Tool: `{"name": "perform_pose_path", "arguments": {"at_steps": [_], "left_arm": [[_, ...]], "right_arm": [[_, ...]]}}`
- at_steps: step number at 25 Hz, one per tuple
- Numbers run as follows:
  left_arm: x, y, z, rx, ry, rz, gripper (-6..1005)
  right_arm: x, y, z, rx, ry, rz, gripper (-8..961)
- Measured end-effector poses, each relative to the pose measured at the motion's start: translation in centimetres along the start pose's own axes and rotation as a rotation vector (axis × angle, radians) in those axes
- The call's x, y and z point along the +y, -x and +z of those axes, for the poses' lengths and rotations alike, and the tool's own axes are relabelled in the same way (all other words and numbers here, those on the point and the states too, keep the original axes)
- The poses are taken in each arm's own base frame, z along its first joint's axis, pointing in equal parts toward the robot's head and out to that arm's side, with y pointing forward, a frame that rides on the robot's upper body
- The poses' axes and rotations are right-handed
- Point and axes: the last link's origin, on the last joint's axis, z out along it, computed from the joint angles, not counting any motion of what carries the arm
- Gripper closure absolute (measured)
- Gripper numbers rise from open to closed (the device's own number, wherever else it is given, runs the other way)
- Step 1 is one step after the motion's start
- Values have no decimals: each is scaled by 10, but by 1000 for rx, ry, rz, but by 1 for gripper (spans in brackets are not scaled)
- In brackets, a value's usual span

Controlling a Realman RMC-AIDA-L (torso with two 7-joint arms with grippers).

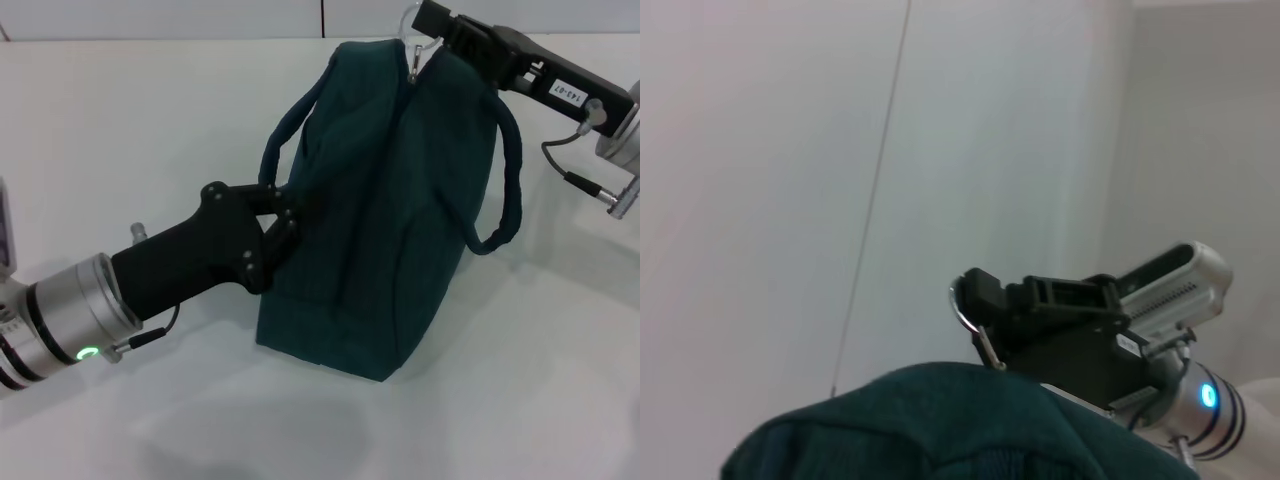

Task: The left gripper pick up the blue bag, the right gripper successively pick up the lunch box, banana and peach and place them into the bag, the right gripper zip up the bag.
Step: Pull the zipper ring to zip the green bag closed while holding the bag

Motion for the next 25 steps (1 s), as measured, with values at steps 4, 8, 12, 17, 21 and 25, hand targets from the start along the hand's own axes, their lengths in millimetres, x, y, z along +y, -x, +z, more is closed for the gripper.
{"name": "perform_pose_path", "arguments": {"at_steps": [4, 8, 12, 17, 21, 25], "left_arm": [[3, 0, 0, -2, 24, -15, 951], [8, -1, 0, -1, 61, -23, 949], [15, 1, -3, -22, 114, -48, 948], [23, 3, -7, -50, 178, -70, 945], [28, 3, -15, -52, 200, -84, 944], [29, 3, -24, -48, 187, -94, 942]], "right_arm": [[-2, 0, -4, -7, -15, 10, 918], [-3, 1, -7, -18, -27, 12, 918], [-6, 3, -11, -34, -50, 10, 917], [-10, 3, -12, -33, -77, 8, 917], [-16, 3, -12, -28, -119, 13, 916], [-21, 0, -11, -14, -157, 29, 916]]}}
